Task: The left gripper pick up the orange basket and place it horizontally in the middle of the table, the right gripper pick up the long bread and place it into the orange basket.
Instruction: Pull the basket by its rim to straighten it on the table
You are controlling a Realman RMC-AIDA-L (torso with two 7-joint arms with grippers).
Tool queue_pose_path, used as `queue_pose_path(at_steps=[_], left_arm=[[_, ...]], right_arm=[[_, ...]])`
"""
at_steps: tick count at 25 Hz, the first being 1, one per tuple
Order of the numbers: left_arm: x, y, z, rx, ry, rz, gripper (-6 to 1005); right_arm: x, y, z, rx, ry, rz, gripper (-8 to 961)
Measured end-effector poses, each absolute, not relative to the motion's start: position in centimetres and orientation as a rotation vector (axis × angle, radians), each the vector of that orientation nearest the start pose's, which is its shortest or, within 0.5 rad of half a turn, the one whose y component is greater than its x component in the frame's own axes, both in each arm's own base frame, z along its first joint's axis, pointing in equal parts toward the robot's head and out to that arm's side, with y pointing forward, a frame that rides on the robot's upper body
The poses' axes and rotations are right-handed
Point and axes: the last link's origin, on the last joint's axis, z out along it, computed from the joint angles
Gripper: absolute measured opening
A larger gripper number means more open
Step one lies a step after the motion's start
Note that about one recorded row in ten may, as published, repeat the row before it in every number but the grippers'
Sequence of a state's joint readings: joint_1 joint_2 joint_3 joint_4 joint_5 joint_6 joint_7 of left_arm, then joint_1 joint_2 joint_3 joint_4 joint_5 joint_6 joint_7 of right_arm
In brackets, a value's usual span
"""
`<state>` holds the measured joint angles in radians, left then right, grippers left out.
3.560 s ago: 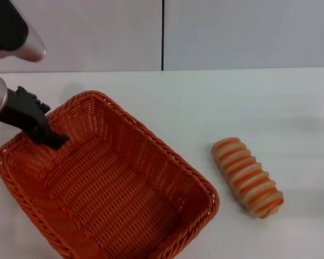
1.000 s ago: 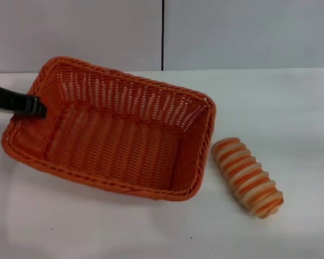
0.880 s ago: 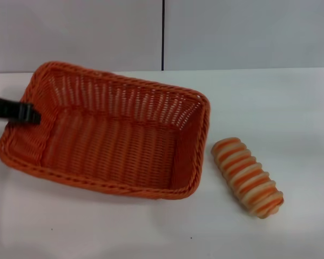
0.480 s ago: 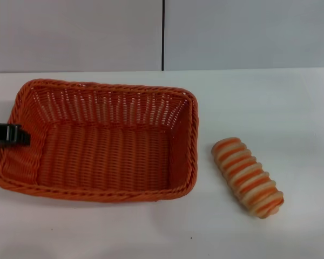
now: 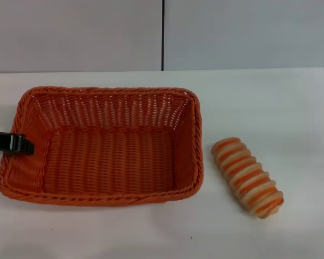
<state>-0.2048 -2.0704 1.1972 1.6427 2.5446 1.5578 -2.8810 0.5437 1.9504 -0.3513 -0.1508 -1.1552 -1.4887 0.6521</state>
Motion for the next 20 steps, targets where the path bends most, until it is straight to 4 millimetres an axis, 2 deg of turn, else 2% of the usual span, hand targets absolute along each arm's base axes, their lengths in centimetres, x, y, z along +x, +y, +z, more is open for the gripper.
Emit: queue_pose_path(at_steps=[6,12,18,20], left_arm=[[-26.6,29.6,7.5,-2.024,-1.557,0.155,157],[-27.3,29.7,9.1,-1.961,-1.567,0.095,174],[-27.7,29.8,10.0,-1.959,-1.56,0.09,464],[-27.9,29.7,11.1,-1.97,-1.541,0.054,545]], right_arm=[[30.1,36.6,10.2,-1.59,0.315,1.103,559],[29.8,36.6,9.8,-1.598,0.311,1.096,556],[30.1,35.5,9.7,-1.579,0.34,1.123,553],[30.2,34.5,10.0,-1.625,0.368,1.141,553]])
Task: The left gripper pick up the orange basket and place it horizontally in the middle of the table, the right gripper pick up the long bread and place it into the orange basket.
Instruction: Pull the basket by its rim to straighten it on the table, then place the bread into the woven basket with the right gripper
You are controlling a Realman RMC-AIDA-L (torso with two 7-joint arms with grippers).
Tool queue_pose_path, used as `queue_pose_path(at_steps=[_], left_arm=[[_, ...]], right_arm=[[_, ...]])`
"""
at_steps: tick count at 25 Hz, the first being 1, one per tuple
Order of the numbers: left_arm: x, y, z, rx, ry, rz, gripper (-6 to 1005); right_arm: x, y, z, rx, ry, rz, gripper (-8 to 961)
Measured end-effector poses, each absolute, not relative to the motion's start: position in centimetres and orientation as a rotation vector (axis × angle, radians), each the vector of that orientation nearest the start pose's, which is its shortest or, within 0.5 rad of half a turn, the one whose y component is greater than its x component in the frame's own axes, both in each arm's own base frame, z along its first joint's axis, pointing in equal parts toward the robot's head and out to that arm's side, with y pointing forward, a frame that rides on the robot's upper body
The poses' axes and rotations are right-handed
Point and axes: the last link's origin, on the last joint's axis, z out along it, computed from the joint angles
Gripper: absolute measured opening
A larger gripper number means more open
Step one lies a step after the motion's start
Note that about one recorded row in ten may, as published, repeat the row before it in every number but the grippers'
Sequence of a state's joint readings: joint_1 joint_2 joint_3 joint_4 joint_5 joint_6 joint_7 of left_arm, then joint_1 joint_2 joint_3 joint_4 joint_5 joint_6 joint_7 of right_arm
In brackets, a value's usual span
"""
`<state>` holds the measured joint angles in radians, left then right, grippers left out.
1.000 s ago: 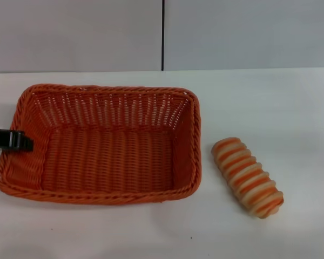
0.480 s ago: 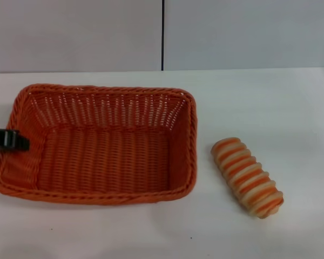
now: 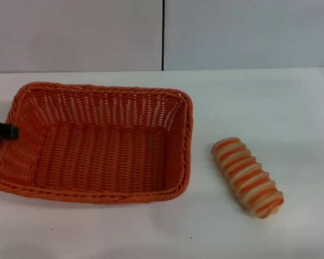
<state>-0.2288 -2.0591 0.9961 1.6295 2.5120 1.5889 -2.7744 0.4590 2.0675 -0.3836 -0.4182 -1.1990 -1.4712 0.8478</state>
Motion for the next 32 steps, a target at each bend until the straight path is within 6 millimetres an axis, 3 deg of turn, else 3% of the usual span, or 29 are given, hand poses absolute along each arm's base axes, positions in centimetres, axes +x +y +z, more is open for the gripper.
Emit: queue_pose_path(at_steps=[5,7,11,16,17,18,24,25,27,29,31,32], left_arm=[[-27.9,29.4,12.5,-2.006,-1.511,-0.037,674],[-28.1,29.0,14.7,-2.043,-1.413,-0.169,705],[-28.6,28.4,15.9,-2.067,-1.309,-0.279,767],[-30.2,27.8,16.2,-2.119,-1.079,-0.618,814],[-31.4,27.2,15.9,-2.091,-0.961,-0.779,815],[-31.4,27.2,15.9,-2.091,-0.961,-0.779,815],[-34.2,24.1,13.1,-1.935,-0.495,-1.031,814],[-34.2,24.1,13.1,-1.935,-0.495,-1.031,814],[-34.6,22.9,12.3,-1.855,-0.407,-1.065,814],[-34.8,22.6,11.9,-1.834,-0.387,-1.072,813],[-34.9,22.4,11.7,-1.829,-0.378,-1.063,812],[-35.0,22.3,11.5,-1.831,-0.361,-1.049,811]], right_arm=[[30.7,33.2,10.2,-1.771,0.509,1.163,550],[31.2,32.1,10.8,-1.837,0.601,1.158,549],[30.9,31.5,11.4,-1.928,0.69,1.159,547],[29.9,31.2,12.5,-2.07,0.913,1.067,545],[29.6,31.2,13.1,-2.104,1.015,0.995,544],[29.6,31.2,13.1,-2.104,1.015,0.995,544],[27.8,31.5,13.6,-2.212,1.412,0.583,541],[27.8,31.5,13.6,-2.212,1.412,0.583,541],[26.5,32.1,12.8,-2.272,1.583,0.364,540],[26.1,32.3,12.5,-2.282,1.634,0.278,539],[25.4,32.7,11.5,-2.296,1.701,0.11,538],[24.6,32.9,10.1,-2.33,1.741,-0.046,537]])
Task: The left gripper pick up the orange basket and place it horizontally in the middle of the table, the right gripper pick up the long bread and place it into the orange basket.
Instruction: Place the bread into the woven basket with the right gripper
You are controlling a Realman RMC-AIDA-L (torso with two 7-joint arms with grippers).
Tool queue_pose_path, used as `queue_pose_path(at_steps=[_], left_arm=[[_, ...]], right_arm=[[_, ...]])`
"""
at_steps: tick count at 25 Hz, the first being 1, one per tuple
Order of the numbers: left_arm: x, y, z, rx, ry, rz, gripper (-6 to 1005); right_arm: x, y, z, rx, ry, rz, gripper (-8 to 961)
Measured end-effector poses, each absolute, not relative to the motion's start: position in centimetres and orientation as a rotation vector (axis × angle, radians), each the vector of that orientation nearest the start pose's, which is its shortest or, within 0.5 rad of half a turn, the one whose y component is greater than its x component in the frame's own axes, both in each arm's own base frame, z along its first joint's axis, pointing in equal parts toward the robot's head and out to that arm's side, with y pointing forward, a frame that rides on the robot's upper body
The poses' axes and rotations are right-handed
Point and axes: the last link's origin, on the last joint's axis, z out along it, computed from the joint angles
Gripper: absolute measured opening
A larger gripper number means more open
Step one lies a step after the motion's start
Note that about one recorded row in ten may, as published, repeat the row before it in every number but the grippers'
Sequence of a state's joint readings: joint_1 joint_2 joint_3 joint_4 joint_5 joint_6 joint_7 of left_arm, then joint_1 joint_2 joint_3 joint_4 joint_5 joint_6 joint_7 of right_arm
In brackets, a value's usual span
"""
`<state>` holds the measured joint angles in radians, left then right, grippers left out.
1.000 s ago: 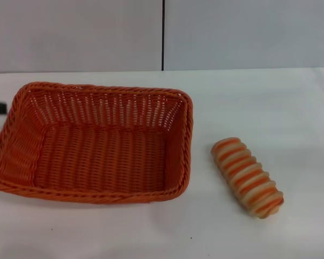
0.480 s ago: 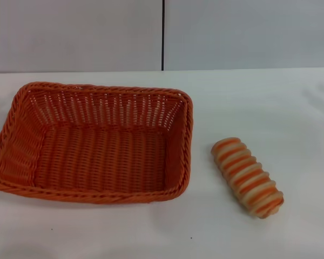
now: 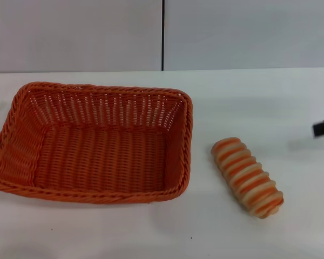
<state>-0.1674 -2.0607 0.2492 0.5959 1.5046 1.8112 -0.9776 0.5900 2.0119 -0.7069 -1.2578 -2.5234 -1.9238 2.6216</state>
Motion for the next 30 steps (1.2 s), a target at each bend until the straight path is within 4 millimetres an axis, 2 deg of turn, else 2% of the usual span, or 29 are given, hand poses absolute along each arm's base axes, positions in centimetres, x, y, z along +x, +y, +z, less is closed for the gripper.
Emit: queue_pose_path(at_steps=[1,5,8,15,30], left_arm=[[-35.0,22.3,11.5,-1.831,-0.361,-1.049,811],[-34.9,22.1,11.3,-1.836,-0.35,-1.055,811],[-34.9,22.0,11.4,-1.829,-0.351,-1.058,811],[-34.7,21.8,11.6,-1.831,-0.331,-1.064,811],[-34.8,21.7,11.4,-1.832,-0.335,-1.067,811]], right_arm=[[24.6,32.9,10.1,-2.33,1.741,-0.046,537],[22.9,33.2,7.4,-2.407,1.772,-0.239,535],[22.7,33.5,6.5,-2.429,1.797,-0.264,534],[23.9,34.0,3.0,-2.451,1.901,-0.275,530],[24.8,34.5,0.4,-2.441,1.949,-0.339,523]])
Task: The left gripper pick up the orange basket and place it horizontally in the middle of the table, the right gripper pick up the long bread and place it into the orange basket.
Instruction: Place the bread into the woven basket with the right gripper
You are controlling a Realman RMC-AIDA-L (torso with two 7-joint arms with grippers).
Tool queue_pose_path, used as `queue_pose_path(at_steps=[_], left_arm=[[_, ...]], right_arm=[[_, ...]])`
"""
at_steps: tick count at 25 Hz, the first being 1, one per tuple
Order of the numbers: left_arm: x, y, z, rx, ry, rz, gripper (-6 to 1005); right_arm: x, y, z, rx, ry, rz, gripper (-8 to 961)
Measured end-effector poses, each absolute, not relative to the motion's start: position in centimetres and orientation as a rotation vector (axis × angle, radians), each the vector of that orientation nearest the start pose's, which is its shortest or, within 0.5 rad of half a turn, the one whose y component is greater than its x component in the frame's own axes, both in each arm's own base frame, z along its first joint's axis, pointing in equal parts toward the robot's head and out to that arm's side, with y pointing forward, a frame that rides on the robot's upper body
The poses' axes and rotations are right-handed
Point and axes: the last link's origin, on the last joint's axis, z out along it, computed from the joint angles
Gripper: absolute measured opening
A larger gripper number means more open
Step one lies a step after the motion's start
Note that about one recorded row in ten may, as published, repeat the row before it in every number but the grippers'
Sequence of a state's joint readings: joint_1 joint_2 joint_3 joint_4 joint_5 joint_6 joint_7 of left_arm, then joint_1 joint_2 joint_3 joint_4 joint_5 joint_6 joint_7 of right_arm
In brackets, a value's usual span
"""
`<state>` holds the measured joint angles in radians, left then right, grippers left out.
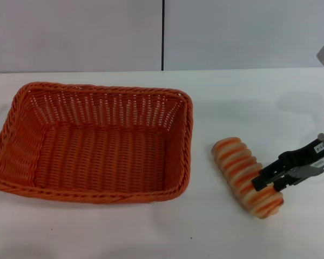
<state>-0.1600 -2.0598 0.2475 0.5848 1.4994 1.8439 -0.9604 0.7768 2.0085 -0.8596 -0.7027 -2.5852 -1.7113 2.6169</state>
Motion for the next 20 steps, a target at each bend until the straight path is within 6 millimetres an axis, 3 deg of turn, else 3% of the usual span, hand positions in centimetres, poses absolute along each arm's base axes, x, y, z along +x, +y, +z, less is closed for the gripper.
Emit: queue_pose_path(at_steps=[15,17,20], left_arm=[[-34.7,21.9,11.1,-1.821,-0.346,-1.091,811],[-34.7,21.9,11.1,-1.816,-0.35,-1.098,811],[-34.7,21.9,10.8,-1.809,-0.361,-1.111,811]], right_arm=[[24.6,34.7,-0.3,-2.454,1.941,-0.373,516],[24.8,35.0,0.3,-2.447,1.921,-0.35,284],[25.0,35.0,0.6,-2.441,1.918,-0.341,252]])
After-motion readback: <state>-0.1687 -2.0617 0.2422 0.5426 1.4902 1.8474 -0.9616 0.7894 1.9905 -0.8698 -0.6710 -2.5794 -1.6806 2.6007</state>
